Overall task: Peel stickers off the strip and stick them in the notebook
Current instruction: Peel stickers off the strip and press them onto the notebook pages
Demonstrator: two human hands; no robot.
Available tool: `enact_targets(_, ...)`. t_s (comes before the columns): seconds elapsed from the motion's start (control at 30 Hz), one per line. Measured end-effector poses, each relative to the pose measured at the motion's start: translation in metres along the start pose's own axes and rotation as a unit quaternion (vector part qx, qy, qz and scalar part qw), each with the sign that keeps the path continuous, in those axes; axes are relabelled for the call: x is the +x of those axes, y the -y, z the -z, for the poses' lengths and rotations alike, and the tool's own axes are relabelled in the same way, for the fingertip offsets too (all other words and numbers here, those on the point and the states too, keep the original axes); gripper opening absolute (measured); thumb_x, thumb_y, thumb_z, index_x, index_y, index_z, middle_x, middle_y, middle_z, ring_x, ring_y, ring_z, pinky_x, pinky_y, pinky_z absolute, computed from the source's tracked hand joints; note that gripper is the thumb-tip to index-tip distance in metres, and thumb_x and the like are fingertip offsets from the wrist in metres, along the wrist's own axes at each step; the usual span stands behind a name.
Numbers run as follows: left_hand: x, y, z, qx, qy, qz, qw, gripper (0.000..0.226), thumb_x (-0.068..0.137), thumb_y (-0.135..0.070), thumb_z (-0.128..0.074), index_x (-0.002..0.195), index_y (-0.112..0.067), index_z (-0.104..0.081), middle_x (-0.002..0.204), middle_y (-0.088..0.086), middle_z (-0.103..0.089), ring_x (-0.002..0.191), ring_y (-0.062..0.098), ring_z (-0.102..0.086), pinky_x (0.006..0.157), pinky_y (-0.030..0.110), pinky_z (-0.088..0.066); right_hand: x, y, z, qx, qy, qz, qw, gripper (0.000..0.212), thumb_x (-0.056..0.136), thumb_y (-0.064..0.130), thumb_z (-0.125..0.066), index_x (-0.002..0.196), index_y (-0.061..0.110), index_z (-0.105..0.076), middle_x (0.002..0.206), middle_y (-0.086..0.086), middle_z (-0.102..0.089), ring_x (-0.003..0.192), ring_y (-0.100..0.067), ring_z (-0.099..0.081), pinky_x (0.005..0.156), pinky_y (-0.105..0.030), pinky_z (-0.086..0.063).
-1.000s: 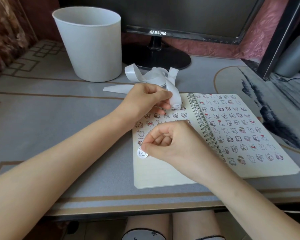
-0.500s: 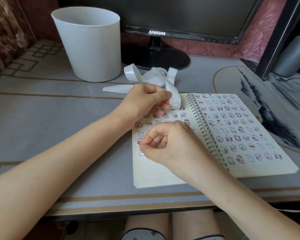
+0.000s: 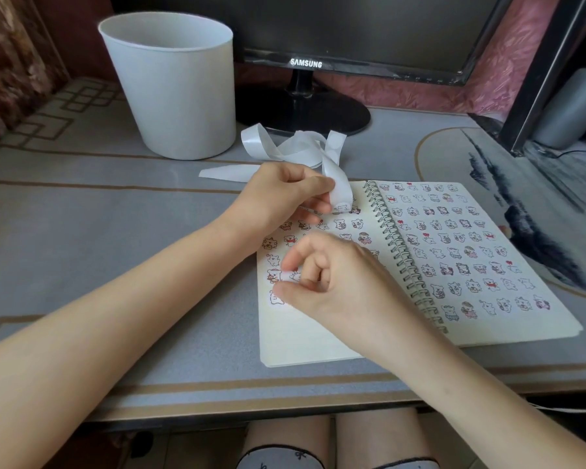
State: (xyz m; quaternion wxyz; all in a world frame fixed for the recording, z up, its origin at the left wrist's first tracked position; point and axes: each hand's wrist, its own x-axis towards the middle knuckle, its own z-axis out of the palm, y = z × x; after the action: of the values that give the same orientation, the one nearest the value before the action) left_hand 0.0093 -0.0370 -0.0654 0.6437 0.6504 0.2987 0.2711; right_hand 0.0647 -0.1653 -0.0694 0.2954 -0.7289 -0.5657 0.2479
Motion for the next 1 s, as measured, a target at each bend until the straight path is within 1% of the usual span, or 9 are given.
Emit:
enact_targets(0.07, 0.0, 0.0, 0.0, -0.001, 0.0, 0.0, 1.0, 0.021, 0.091, -0.009, -0.06, 0.07, -0.007, -0.06, 0.069, 0.003, -0.062, 0.059, 0.007, -0.063, 0.051, 0.016, -0.051, 0.003, -0.003, 0.0, 0.016, 0.004, 0.001, 1.0, 0.018, 0.081, 0.027, -0.069, 0.085, 0.028, -0.052, 0.054, 0.013, -0.053, 0.049, -0.002, -0.046, 0.058, -0.027, -0.034)
enact_targets(0.23, 0.0, 0.001, 0.0, -0.001, 0.0, -0.002, 1.0, 0.021, 0.091, -0.009, -0.06, 0.07, -0.007, -0.06, 0.068, 0.002, -0.062, 0.06, 0.007, -0.064, 0.051, 0.016, -0.05, 0.007, -0.007, 0.002, 0.042, 0.012, 0.001, 0.999, 0.014, 0.084, 0.021, -0.066, 0.083, 0.025, -0.052, 0.052, 0.013, -0.053, 0.049, -0.001, -0.046, 0.059, -0.027, -0.032)
enact_targets(0.37, 0.0, 0.001, 0.0, 0.0, 0.0, -0.002, 1.0, 0.02, 0.091, -0.009, -0.06, 0.071, -0.006, -0.06, 0.068, 0.002, -0.062, 0.06, 0.008, -0.063, 0.051, 0.016, -0.05, 0.005, -0.006, 0.004, 0.086, 0.016, 0.002, 0.996, 0.017, 0.082, 0.024, -0.07, 0.083, 0.023, -0.053, 0.05, 0.012, -0.051, 0.045, -0.002, -0.044, 0.056, -0.025, -0.031)
enact_targets(0.53, 0.001, 0.001, 0.0, 0.002, -0.002, 0.0, 1.0, 0.016, 0.091, -0.009, -0.06, 0.076, -0.004, -0.061, 0.071, 0.004, -0.063, 0.06, 0.008, -0.064, 0.051, 0.016, -0.05, 0.006, -0.007, 0.001, 0.044, 0.009, 0.008, 0.999, 0.02, 0.08, 0.025, -0.071, 0.081, 0.025, -0.051, 0.051, 0.014, -0.053, 0.047, -0.002, -0.046, 0.057, -0.027, -0.033)
enact_targets(0.7, 0.0, 0.0, 0.0, 0.003, -0.004, 0.004, 1.0, 0.015, 0.091, -0.011, -0.06, 0.079, -0.003, -0.062, 0.075, 0.006, -0.064, 0.058, 0.006, -0.063, 0.05, 0.015, -0.049, 0.008, -0.008, 0.006, 0.073, 0.012, 0.027, 0.997, 0.015, 0.084, 0.016, -0.068, 0.082, 0.023, -0.054, 0.05, 0.01, -0.05, 0.046, -0.003, -0.045, 0.055, -0.022, -0.032)
enact_targets(0.77, -0.001, -0.001, -0.001, 0.001, -0.01, 0.007, 1.0, 0.015, 0.091, -0.011, -0.06, 0.079, -0.004, -0.062, 0.07, 0.004, -0.064, 0.053, 0.004, -0.06, 0.049, 0.014, -0.047, 0.01, -0.006, 0.017, 0.097, -0.017, 0.041, 0.994, 0.011, 0.084, 0.016, -0.068, 0.082, 0.021, -0.058, 0.053, 0.01, -0.053, 0.048, -0.002, -0.044, 0.057, -0.023, -0.036)
enact_targets(0.83, -0.001, -0.002, 0.0, -0.004, -0.012, 0.008, 1.0, 0.014, 0.091, -0.012, -0.06, 0.08, -0.003, -0.063, 0.069, 0.005, -0.064, 0.051, 0.005, -0.059, 0.048, 0.014, -0.046, 0.016, -0.007, 0.034, 0.081, -0.1, 0.057, 0.99, 0.008, 0.083, 0.02, -0.069, 0.081, 0.022, -0.062, 0.063, 0.013, -0.059, 0.056, -0.006, -0.05, 0.058, -0.021, -0.039)
enact_targets(0.9, -0.001, -0.002, 0.0, -0.007, -0.008, 0.008, 1.0, 0.013, 0.092, -0.013, -0.06, 0.086, -0.002, -0.064, 0.074, 0.007, -0.065, 0.056, 0.007, -0.062, 0.047, 0.016, -0.047, 0.023, -0.011, 0.053, 0.023, -0.184, 0.069, 0.98, 0.006, 0.083, 0.025, -0.069, 0.084, 0.025, -0.063, 0.077, 0.017, -0.064, 0.066, -0.003, -0.054, 0.059, -0.013, -0.037)
enact_targets(1.0, -0.002, -0.003, 0.001, -0.004, -0.013, 0.006, 1.0, 0.013, 0.091, -0.013, -0.06, 0.084, -0.004, -0.064, 0.071, 0.004, -0.066, 0.059, 0.008, -0.063, 0.046, 0.016, -0.046, 0.034, -0.022, 0.067, -0.022, -0.214, 0.066, 0.974, 0.009, 0.082, 0.027, -0.07, 0.088, 0.026, -0.064, 0.088, 0.016, -0.066, 0.08, -0.004, -0.059, 0.064, -0.012, -0.036)
